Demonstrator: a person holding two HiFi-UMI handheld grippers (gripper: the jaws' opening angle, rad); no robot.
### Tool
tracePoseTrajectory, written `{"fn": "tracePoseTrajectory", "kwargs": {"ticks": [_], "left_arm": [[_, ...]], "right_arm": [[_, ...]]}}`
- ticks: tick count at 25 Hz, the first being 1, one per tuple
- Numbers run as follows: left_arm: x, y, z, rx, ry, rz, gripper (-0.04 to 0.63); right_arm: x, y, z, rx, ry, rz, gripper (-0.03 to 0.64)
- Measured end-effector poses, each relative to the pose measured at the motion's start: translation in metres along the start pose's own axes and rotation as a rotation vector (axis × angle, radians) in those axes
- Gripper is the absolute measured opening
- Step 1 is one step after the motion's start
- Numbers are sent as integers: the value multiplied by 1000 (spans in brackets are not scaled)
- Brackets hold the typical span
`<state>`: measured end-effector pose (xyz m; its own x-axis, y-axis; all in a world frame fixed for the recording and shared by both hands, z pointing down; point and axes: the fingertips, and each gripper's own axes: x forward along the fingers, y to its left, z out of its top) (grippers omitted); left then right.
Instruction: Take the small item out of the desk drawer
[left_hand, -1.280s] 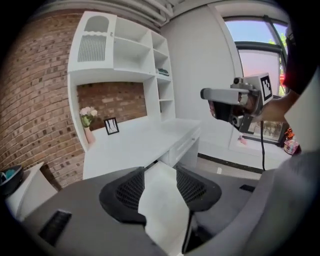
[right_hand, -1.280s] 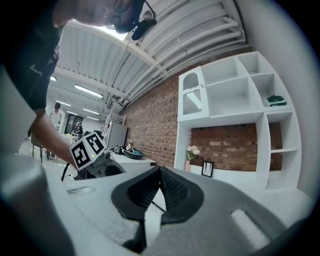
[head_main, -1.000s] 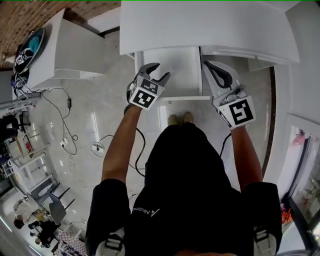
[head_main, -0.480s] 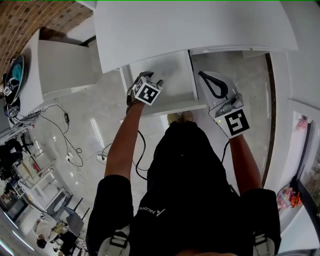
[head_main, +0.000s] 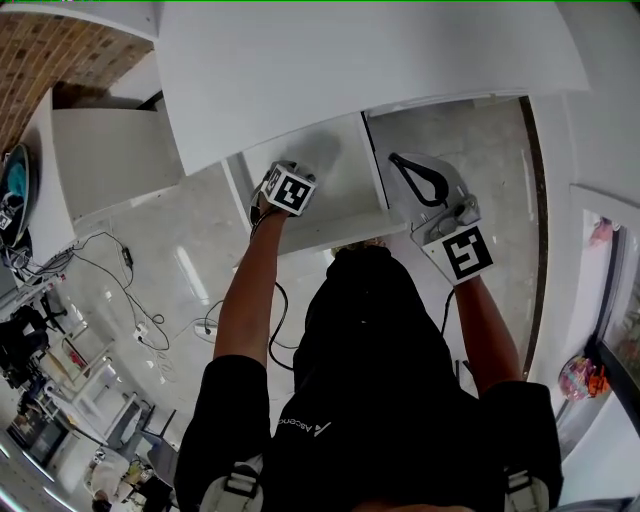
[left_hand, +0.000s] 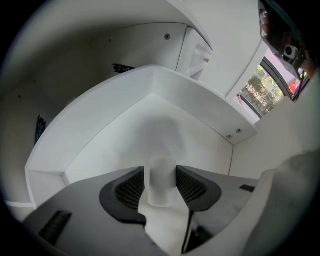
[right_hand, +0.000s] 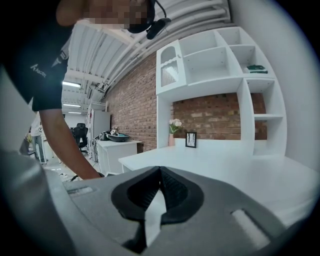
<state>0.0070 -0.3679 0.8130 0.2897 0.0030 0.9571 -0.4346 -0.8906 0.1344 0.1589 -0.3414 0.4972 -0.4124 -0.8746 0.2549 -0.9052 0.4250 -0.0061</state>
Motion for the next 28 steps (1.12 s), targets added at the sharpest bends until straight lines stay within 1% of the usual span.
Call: {"fn": "tracePoseTrajectory", "kwargs": {"ticks": [4,5,10,13,15,19,22,25,28], "left_arm": [[10,-1,0,-7,4,-5,193],[12,-2,0,-8,3,-7,184],[11,-7,0,-8,1,-17,173],[0,-6,4,-10,-31,-10,172],[-15,-7,12,-15,-83,8,172],[-62,-20,36,2,-233,36,172],[-105,-28,48,25,-355,72,172],[-154,-39,61,33,-487,89,172],[-203,-54,73,21,-623,99,172]], "right_arm": [[-1,-5,-8,14,12,-15,2],[-2,-5,-10,14,14,-17,2],[-11,-3,-15,18,18,-21,2],[-13,-1,-14,17,18,-19,2],[-16,0,-12,21,9,-19,2],[-26,4,-5,20,-14,-20,2],[-30,11,8,8,-38,-19,2],[-32,21,27,-3,-71,-13,2],[-37,31,45,-34,-109,-6,2]]}}
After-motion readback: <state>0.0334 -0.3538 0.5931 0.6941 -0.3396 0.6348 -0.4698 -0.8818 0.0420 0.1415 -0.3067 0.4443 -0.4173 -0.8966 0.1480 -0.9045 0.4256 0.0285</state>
